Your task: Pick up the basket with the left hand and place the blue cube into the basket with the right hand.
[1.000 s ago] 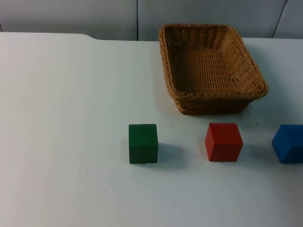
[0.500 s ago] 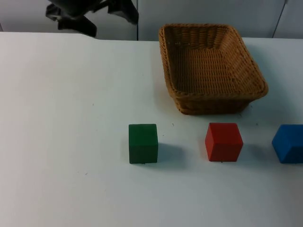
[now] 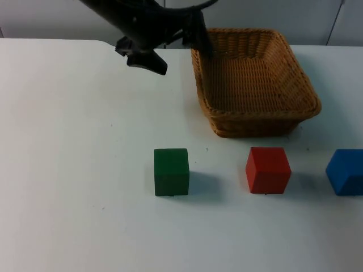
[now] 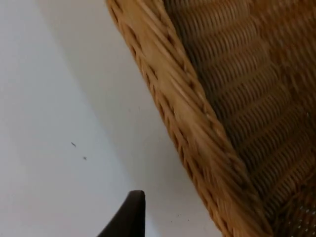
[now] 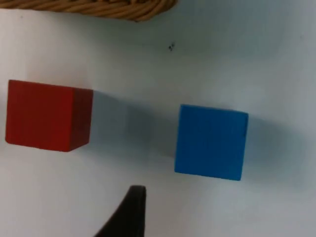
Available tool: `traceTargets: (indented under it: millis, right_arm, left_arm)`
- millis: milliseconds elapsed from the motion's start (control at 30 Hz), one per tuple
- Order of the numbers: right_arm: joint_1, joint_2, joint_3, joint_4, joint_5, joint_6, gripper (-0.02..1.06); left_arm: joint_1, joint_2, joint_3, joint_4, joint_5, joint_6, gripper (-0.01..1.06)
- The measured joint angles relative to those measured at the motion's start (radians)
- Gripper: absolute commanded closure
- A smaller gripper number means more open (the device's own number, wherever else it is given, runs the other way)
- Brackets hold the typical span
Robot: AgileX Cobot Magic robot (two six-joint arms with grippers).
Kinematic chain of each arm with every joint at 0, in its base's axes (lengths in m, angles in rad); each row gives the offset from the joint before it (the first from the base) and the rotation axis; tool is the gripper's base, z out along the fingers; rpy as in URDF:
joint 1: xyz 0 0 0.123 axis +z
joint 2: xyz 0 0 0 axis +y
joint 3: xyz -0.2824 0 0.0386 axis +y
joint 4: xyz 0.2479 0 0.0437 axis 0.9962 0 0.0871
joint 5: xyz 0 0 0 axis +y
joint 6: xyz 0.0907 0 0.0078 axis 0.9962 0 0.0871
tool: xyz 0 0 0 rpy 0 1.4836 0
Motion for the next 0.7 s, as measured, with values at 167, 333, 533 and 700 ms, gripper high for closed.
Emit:
traceTargets:
  millis: [167, 333, 533, 700]
  right_arm:
    - [0.010, 0.000, 0.000, -0.017, 0.002, 0.000, 0.04]
    - [0.010, 0.000, 0.000, -0.021, 0.002, 0.000, 0.04]
    - [0.010, 0.000, 0.000, -0.021, -0.008, 0.000, 0.04]
    - [0.010, 0.000, 0.000, -0.021, -0.022, 0.000, 0.04]
  left_arm:
    - [-0.019, 0.054, -0.057, 0.032, 0.050, -0.043, 0.00]
    - [-0.028, 0.068, -0.066, 0.033, 0.059, -0.052, 0.00]
    - [-0.041, 0.069, -0.066, 0.032, 0.052, -0.052, 0.00]
    - [-0.054, 0.069, -0.066, 0.032, 0.003, -0.054, 0.01]
